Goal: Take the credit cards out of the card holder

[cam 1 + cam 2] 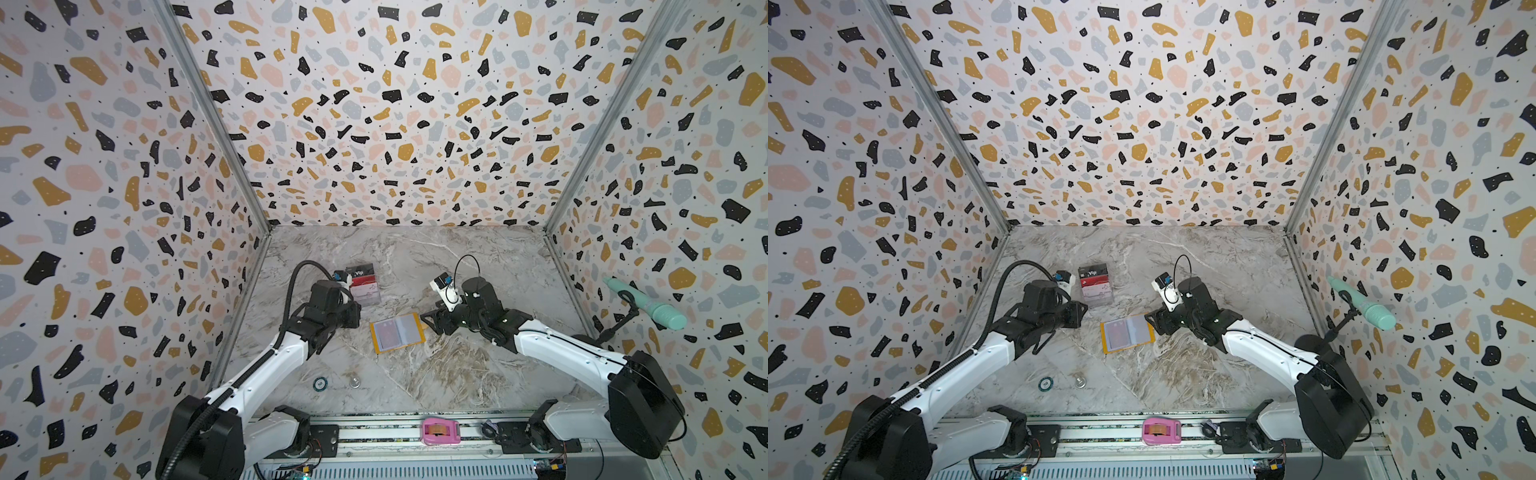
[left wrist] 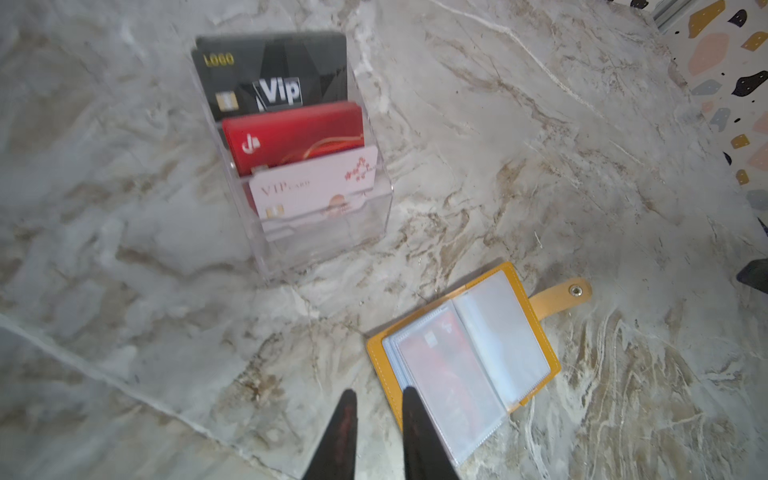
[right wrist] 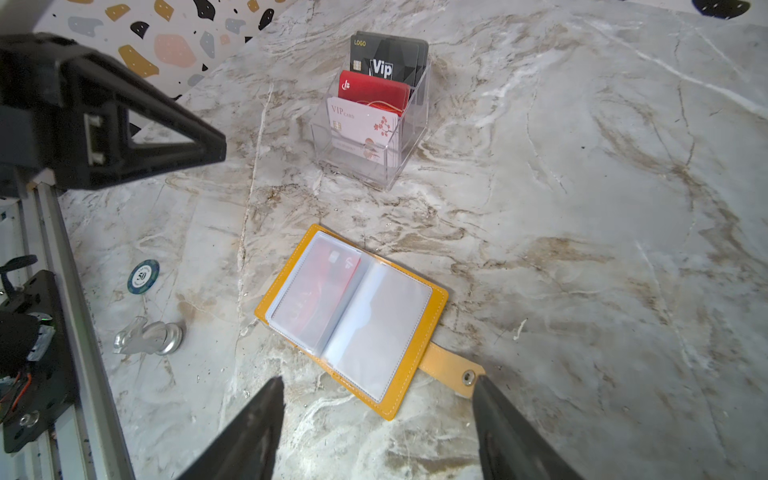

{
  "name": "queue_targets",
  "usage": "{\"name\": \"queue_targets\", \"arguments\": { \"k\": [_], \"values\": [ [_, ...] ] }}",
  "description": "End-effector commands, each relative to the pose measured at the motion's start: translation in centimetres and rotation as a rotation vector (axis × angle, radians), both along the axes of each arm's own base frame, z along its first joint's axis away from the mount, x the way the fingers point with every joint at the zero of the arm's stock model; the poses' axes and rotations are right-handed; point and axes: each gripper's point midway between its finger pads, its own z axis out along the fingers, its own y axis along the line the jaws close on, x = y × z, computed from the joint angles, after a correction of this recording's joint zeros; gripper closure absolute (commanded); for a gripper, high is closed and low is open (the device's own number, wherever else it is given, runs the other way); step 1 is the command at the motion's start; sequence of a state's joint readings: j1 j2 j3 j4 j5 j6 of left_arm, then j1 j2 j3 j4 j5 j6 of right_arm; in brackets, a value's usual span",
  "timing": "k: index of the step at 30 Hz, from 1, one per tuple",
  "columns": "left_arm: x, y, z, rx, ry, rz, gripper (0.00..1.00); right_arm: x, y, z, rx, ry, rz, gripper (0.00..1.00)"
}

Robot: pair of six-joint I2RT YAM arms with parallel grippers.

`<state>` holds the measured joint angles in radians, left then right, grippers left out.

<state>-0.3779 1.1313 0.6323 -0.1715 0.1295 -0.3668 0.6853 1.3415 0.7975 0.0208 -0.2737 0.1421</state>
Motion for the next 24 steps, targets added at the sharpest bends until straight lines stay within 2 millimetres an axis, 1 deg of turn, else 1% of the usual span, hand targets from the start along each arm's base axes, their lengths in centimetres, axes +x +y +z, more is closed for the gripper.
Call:
{"name": "queue_targets", "arguments": {
  "k": [1, 4, 6, 12, 18, 24],
  "values": [
    [-0.8, -0.8, -0.9, -0.042, 0.02, 0.036, 0.82, 0.5, 0.8, 0.9, 0.001, -0.007, -0.01, 0.28],
    [-1.9, -1.4, -2.6, -0.037, 0.067, 0.029, 0.88, 0.7, 1.5, 0.5, -0.007, 0.005, -0.009, 0.28],
    [-2.6, -1.9, -3.3, -0.052, 0.08, 0.022, 0.89, 0.8, 2.0, 0.1, -0.016, 0.018, -0.004, 0.28],
    [-3.7, -3.3, -4.2, -0.148, 0.079, -0.006, 0.99, 0.4, 3.7, -1.4, -0.04, 0.05, 0.028, 0.28],
    [-4.2, -4.9, -4.9, -0.211, 0.108, -0.074, 1.0, 0.2, 5.4, -2.9, -0.063, 0.08, 0.047, 0.29],
    [-4.3, -5.2, -6.6, -0.216, 0.145, -0.079, 1.0, -0.1, 6.7, -4.4, -0.084, 0.1, 0.06, 0.3]
  ]
}}
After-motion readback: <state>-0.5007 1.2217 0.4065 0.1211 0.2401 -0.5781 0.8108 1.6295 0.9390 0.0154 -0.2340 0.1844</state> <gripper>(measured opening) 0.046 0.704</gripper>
